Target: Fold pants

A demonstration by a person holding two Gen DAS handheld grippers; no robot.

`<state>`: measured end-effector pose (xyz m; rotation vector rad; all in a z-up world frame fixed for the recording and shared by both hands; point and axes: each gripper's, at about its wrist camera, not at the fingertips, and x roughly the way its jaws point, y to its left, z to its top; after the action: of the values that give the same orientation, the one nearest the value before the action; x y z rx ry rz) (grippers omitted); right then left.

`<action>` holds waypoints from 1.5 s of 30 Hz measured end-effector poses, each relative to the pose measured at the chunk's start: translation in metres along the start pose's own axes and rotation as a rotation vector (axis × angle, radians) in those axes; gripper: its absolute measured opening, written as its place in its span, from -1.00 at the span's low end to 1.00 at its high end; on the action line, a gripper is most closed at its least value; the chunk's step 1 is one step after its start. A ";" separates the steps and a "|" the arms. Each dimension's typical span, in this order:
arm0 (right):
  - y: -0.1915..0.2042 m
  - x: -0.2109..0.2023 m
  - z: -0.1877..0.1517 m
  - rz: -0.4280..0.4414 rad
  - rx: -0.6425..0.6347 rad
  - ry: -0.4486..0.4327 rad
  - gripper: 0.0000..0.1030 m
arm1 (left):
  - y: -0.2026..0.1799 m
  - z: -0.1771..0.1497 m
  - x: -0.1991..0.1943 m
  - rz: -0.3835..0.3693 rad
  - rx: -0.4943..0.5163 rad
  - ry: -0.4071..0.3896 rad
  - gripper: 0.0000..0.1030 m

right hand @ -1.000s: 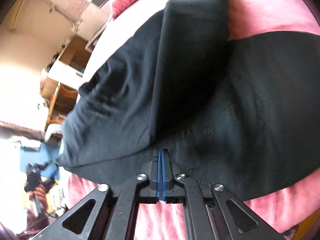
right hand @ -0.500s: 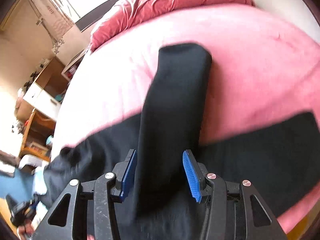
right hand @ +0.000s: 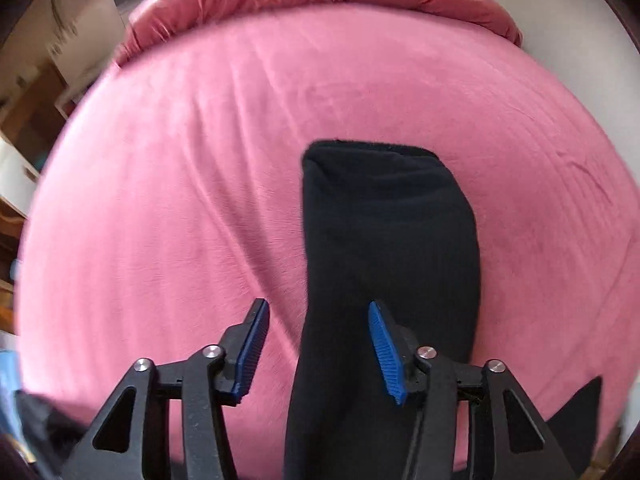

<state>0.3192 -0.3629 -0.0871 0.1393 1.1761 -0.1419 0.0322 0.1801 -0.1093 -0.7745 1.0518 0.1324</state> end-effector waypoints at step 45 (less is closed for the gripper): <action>-0.330 -0.071 -0.292 0.416 0.989 -0.272 -0.61 | -0.020 0.015 -0.015 0.077 -0.005 -0.041 -0.78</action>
<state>-0.0330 -0.6312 -0.1426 1.1883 0.6973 -0.3529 0.0439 0.1787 -0.0830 -0.7334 1.0427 0.2156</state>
